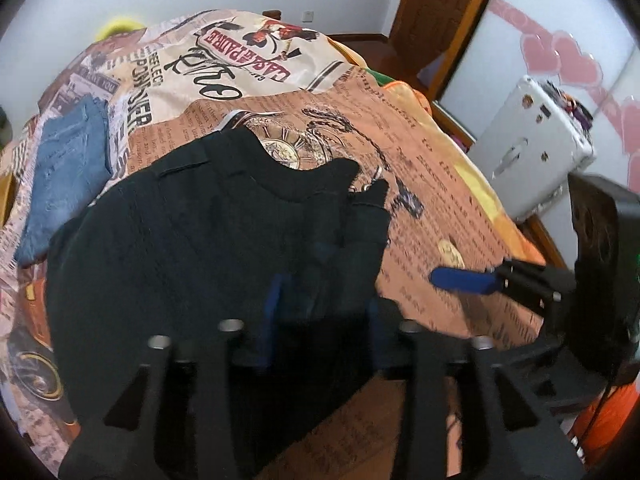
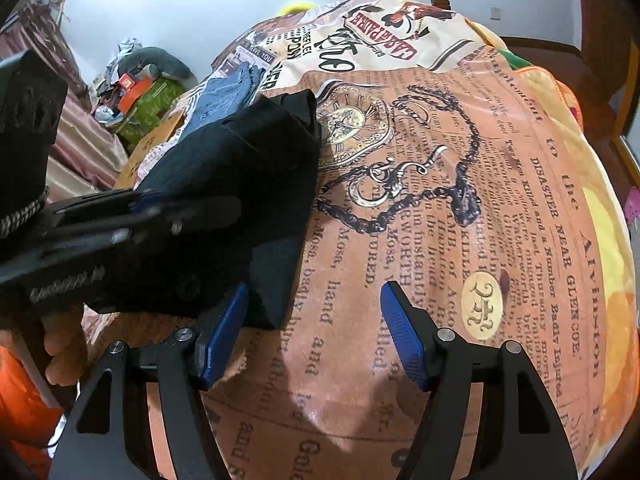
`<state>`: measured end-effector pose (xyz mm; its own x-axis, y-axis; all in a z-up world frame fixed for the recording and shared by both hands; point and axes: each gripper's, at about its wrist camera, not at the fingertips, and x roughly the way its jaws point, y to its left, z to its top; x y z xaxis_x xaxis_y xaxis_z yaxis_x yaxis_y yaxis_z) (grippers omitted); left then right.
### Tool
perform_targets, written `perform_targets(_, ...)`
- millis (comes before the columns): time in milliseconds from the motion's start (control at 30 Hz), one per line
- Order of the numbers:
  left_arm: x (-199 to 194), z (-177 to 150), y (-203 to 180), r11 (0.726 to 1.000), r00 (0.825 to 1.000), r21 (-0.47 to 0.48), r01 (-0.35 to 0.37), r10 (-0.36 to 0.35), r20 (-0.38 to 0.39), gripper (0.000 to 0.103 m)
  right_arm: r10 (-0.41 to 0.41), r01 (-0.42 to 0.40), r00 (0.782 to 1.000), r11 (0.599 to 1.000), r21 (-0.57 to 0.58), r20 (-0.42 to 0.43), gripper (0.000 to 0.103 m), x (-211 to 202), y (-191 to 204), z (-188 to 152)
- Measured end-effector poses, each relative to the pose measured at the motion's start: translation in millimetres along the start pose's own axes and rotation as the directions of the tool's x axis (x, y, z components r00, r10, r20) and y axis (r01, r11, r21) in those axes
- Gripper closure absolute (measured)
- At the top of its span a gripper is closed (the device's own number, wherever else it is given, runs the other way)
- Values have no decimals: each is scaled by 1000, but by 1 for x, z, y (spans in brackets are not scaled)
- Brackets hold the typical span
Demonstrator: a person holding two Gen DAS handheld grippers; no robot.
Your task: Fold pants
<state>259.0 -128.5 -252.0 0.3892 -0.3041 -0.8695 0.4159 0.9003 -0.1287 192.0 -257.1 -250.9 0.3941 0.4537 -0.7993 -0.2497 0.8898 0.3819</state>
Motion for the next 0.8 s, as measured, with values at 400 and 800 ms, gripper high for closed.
perform_targets(400,-65,16,82,971,958,-105,-215,230,170,23,25,-25,1000,999,-22,13,38,-12,17,1)
perform_targets(800,23,55,223,904,927,-208,-373,359,-104,23,11,-13,999,999,-43,-46,38,9,28,0)
